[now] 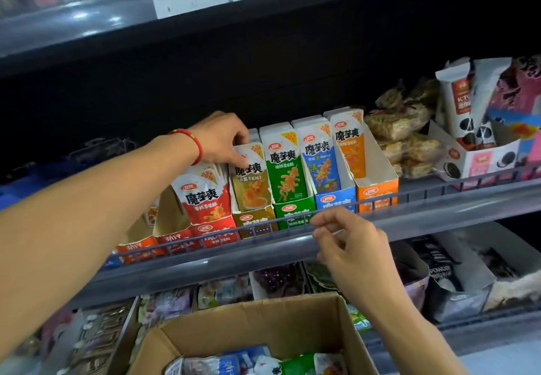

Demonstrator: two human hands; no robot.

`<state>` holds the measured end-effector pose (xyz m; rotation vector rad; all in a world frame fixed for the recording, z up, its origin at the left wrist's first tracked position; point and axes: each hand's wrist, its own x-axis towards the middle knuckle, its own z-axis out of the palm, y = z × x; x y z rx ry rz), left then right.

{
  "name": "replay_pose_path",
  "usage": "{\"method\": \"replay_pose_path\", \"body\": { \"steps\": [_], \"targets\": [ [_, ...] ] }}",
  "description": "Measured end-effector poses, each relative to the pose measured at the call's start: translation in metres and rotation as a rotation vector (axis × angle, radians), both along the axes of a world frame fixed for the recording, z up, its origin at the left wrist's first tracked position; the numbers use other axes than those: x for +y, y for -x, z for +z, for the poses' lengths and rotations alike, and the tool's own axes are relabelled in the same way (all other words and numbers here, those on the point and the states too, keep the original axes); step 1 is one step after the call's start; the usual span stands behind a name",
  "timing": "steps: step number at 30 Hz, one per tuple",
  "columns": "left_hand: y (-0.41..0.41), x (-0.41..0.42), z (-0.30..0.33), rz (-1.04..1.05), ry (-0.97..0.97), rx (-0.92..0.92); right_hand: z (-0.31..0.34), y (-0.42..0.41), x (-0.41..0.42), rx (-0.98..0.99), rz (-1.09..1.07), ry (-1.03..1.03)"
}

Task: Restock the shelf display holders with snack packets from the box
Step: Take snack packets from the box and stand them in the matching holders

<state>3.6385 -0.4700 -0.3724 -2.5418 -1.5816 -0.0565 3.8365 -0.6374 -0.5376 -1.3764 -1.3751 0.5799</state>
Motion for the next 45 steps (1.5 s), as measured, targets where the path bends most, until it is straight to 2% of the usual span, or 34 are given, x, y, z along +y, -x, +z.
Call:
{"method": "replay_pose_path", "body": {
  "steps": [10,14,18,20,23,25,26,30,33,35,39,45],
  "targets": [
    [-0.002,0.006,-0.01,0.02,-0.083,-0.03,-0.004,0.0,0.0,-0.014,0.013,0.012],
    [-0.002,-0.005,-0.005,0.025,-0.076,-0.049,-0.008,0.0,-0.003,-0.09,0.056,0.051],
    [0.005,-0.044,0.003,-0.146,-0.294,-0.224,-0.015,0.0,-0.003,-0.214,0.156,0.134],
    [0.014,-0.082,-0.008,-0.266,-0.319,-0.324,-0.02,0.003,-0.002,-0.293,0.221,0.19],
    [0.033,-0.141,-0.06,-0.349,-0.158,-0.433,-0.034,0.015,-0.002,-0.467,0.332,0.282],
    [0.048,-0.166,-0.115,-0.329,0.052,-0.5,-0.049,0.028,-0.001,-0.663,0.447,0.365],
    [0.056,-0.174,-0.147,-0.286,0.17,-0.478,-0.06,0.035,-0.001,-0.745,0.522,0.426],
    [0.083,-0.187,-0.263,-0.126,0.646,-0.145,-0.112,0.054,-0.002,-0.999,0.776,0.638],
    [0.087,-0.19,-0.294,-0.172,0.879,0.181,-0.15,0.056,-0.005,-1.254,0.946,0.722],
    [0.085,-0.188,-0.294,-0.202,0.934,0.265,-0.169,0.056,-0.007,-1.371,1.043,0.684],
    [0.084,-0.182,-0.293,-0.217,0.888,0.242,-0.188,0.057,-0.01,-1.48,1.126,0.635],
    [0.084,-0.179,-0.281,-0.238,0.925,0.19,-0.201,0.062,-0.013,-1.751,0.937,0.471]
  ]
}}
